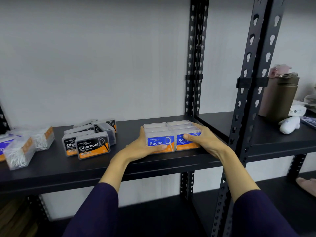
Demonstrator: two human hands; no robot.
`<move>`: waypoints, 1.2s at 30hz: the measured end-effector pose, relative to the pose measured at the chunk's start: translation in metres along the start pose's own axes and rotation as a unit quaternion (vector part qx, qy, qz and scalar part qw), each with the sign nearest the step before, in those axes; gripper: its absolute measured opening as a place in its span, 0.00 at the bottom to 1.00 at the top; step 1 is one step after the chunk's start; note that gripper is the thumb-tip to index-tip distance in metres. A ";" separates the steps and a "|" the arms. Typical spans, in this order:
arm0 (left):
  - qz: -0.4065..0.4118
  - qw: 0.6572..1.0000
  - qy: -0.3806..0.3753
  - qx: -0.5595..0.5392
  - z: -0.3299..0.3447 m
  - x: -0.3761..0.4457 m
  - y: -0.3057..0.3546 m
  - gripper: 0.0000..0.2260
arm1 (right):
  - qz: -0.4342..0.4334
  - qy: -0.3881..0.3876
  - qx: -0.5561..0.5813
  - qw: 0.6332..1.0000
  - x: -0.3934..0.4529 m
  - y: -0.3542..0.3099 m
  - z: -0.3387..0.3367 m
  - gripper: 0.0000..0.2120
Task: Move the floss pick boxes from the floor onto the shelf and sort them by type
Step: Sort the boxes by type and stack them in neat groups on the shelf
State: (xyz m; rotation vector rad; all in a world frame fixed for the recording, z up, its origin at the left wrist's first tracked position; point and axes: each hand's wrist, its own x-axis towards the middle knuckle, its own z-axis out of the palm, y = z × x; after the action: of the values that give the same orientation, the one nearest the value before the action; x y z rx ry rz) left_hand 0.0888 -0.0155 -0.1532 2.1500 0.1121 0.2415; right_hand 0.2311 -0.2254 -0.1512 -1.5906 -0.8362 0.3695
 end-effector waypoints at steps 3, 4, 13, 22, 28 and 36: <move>-0.006 1.000 -0.002 0.002 -0.001 0.000 -0.001 0.42 | 0.000 0.011 -0.006 1.000 -0.001 -0.001 0.002 0.29; -0.007 1.000 -0.001 0.006 -0.001 0.000 -0.002 0.43 | -0.001 0.013 -0.006 1.000 -0.002 -0.001 0.002 0.31; -0.016 1.000 0.014 0.017 -0.001 0.000 -0.003 0.42 | 0.007 0.064 -0.057 0.996 -0.002 0.004 0.003 0.45; 0.050 0.971 0.228 -0.045 0.004 -0.018 0.021 0.30 | -0.108 0.233 -0.109 0.960 -0.017 -0.014 0.031 0.17; 0.089 0.918 0.380 0.063 -0.025 -0.054 0.029 0.09 | -0.214 0.241 -0.214 0.922 -0.009 -0.072 0.088 0.13; 0.018 0.845 0.483 0.227 -0.097 -0.135 -0.010 0.11 | -0.261 0.102 -0.205 0.938 0.009 -0.087 0.215 0.14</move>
State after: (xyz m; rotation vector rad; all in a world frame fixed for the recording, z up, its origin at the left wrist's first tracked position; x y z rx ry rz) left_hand -0.0639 0.0452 -0.1266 2.2712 0.7705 1.4324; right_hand 0.0689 -0.0648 -0.1114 -1.6679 -1.1801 -0.3679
